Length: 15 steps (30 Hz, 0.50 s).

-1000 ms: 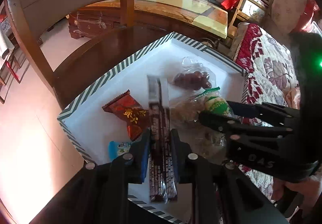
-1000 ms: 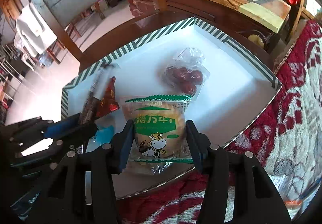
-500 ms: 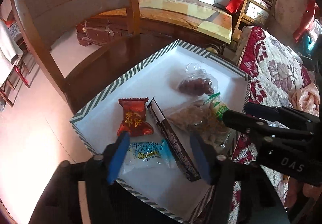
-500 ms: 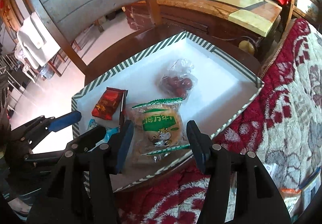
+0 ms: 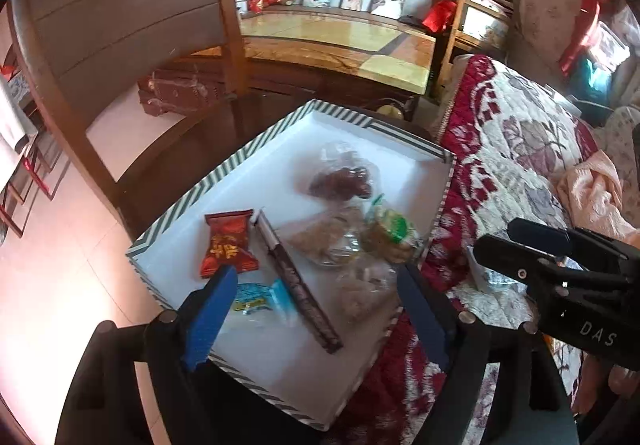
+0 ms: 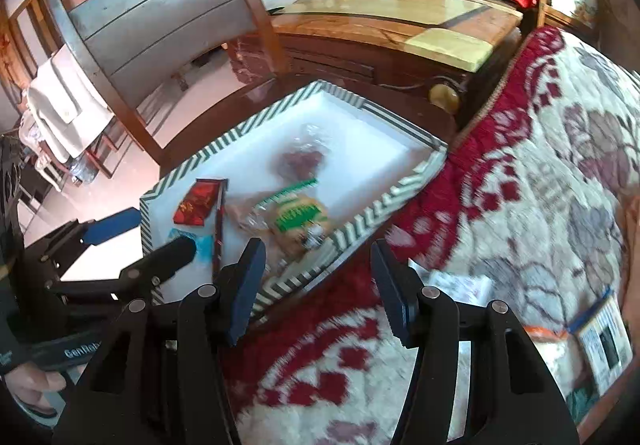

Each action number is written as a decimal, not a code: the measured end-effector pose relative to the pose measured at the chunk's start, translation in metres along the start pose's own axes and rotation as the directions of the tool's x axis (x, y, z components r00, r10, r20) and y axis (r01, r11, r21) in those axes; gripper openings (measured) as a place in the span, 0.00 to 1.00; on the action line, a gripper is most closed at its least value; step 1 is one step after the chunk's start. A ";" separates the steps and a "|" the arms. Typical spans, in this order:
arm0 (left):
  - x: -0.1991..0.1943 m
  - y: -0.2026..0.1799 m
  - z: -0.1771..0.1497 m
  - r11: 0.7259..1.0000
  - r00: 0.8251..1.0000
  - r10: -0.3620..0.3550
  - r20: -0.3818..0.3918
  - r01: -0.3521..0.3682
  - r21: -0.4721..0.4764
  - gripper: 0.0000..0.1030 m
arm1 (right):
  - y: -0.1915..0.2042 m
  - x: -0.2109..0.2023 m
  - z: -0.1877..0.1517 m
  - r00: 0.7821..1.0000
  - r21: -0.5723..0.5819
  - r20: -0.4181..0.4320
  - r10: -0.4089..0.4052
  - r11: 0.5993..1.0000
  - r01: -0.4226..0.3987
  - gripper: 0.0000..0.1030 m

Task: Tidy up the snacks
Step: 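Move both tools back to the quilt toward the white packet and cracker pack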

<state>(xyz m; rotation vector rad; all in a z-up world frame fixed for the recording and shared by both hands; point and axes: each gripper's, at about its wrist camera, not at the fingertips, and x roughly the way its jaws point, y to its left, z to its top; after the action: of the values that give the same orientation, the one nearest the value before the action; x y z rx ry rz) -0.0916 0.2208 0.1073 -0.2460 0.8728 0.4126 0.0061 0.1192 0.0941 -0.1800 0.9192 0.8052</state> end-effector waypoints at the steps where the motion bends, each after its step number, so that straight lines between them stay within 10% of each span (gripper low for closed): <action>1: -0.001 -0.004 0.000 1.000 1.000 -0.004 0.001 0.004 0.007 0.82 | -0.003 -0.003 -0.003 1.000 0.007 0.002 -0.004 1.000 0.004 0.53; 15: -0.008 -0.068 -0.008 0.990 0.997 -0.075 -0.010 0.075 0.121 0.86 | -0.060 -0.060 -0.058 0.992 0.072 0.031 -0.122 0.990 0.119 0.53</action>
<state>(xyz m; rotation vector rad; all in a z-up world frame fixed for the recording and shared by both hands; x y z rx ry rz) -0.0709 0.1556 0.1114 -0.1669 0.8877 0.2877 -0.0108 0.0175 0.0933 -0.1581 0.8931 0.6613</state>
